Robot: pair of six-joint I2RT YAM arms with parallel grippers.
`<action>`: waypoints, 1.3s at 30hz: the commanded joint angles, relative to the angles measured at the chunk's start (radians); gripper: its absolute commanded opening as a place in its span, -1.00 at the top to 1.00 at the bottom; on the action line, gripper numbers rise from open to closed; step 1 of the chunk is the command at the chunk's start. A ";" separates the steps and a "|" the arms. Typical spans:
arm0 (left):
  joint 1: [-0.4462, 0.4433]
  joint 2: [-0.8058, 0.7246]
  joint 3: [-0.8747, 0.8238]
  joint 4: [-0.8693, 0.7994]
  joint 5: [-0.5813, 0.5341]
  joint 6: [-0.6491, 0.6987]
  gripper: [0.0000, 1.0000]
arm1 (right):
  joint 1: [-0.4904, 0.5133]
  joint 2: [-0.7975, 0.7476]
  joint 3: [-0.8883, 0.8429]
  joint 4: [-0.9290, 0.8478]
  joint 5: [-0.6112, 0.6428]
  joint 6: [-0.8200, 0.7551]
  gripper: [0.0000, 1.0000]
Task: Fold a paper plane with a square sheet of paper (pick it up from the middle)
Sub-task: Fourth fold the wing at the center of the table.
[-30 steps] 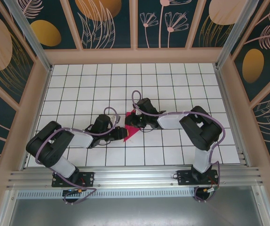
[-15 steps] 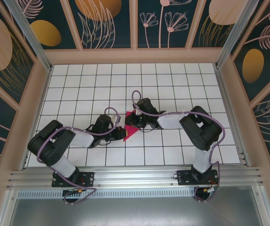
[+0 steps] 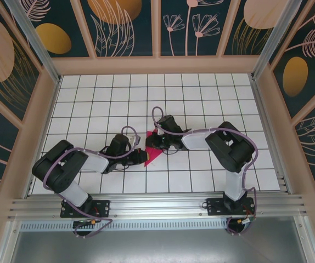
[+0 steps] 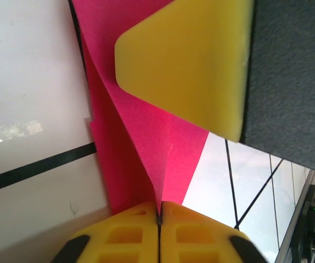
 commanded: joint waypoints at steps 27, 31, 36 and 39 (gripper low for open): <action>-0.005 -0.074 -0.013 -0.166 -0.108 0.082 0.35 | -0.006 0.012 0.023 0.026 0.009 0.012 0.64; -0.013 -0.081 -0.008 -0.196 -0.130 0.096 0.38 | -0.006 0.006 0.028 0.024 0.005 0.012 0.64; -0.025 -0.076 0.006 -0.242 -0.170 0.117 0.51 | -0.006 0.004 0.028 0.019 0.009 0.012 0.64; -0.030 -0.066 0.014 -0.260 -0.181 0.130 0.62 | -0.006 0.003 0.029 0.018 0.009 0.013 0.63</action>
